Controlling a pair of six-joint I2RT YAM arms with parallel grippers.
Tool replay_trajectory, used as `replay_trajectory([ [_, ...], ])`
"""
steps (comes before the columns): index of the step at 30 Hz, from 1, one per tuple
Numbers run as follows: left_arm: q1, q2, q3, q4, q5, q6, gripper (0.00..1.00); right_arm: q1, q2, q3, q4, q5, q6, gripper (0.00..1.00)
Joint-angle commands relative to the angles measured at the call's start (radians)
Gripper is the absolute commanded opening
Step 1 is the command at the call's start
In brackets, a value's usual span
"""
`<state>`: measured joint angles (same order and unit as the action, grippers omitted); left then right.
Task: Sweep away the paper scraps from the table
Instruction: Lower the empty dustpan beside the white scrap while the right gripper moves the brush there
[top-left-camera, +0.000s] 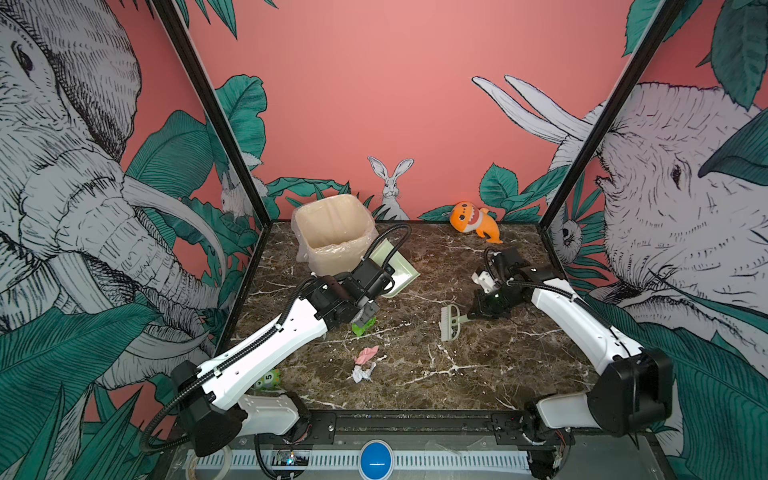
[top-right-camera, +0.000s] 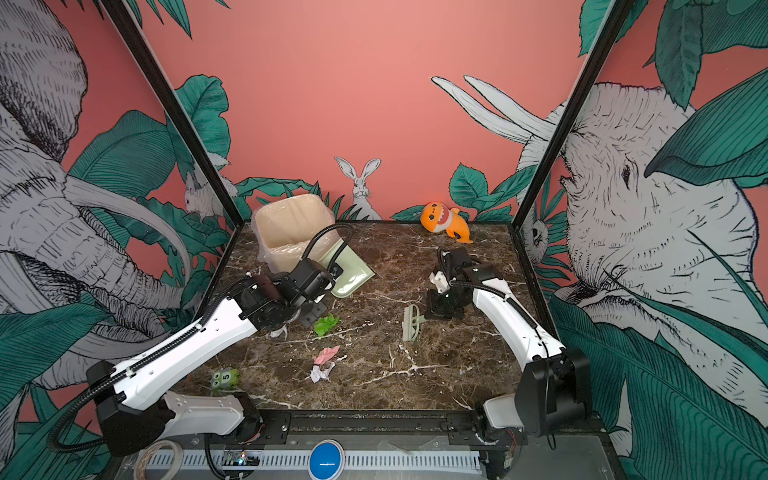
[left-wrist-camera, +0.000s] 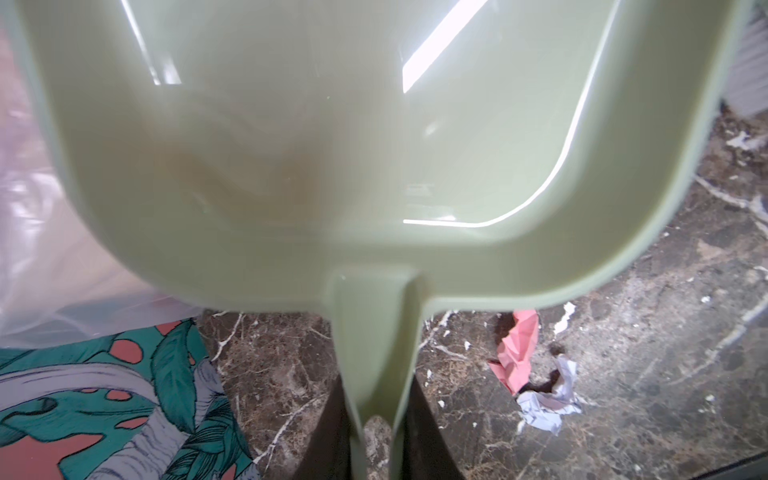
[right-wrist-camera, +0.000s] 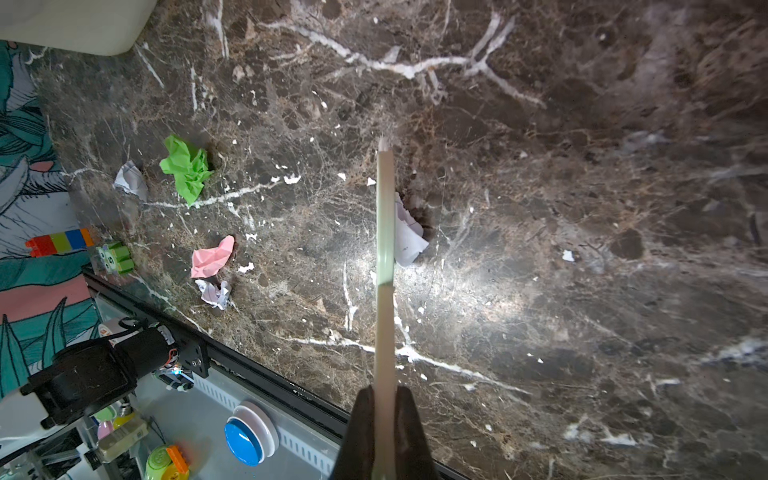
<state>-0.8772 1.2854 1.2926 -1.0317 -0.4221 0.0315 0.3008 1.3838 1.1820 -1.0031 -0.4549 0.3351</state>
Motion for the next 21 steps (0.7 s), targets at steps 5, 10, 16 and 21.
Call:
replay_trajectory([
  [5,-0.054,0.045,-0.107,0.068,0.176,-0.070,0.13,0.000,-0.024,0.184,-0.162,0.094,-0.077,0.00],
  [10,-0.075,0.093,-0.179,0.112,0.290,-0.058,0.13,0.001,0.021,0.235,-0.211,0.182,-0.124,0.00],
  [16,-0.100,0.156,-0.220,0.145,0.373,-0.038,0.14,0.037,0.079,0.276,-0.244,0.280,-0.157,0.00],
  [21,-0.121,0.215,-0.239,0.164,0.402,-0.015,0.14,0.101,0.160,0.324,-0.282,0.359,-0.188,0.00],
])
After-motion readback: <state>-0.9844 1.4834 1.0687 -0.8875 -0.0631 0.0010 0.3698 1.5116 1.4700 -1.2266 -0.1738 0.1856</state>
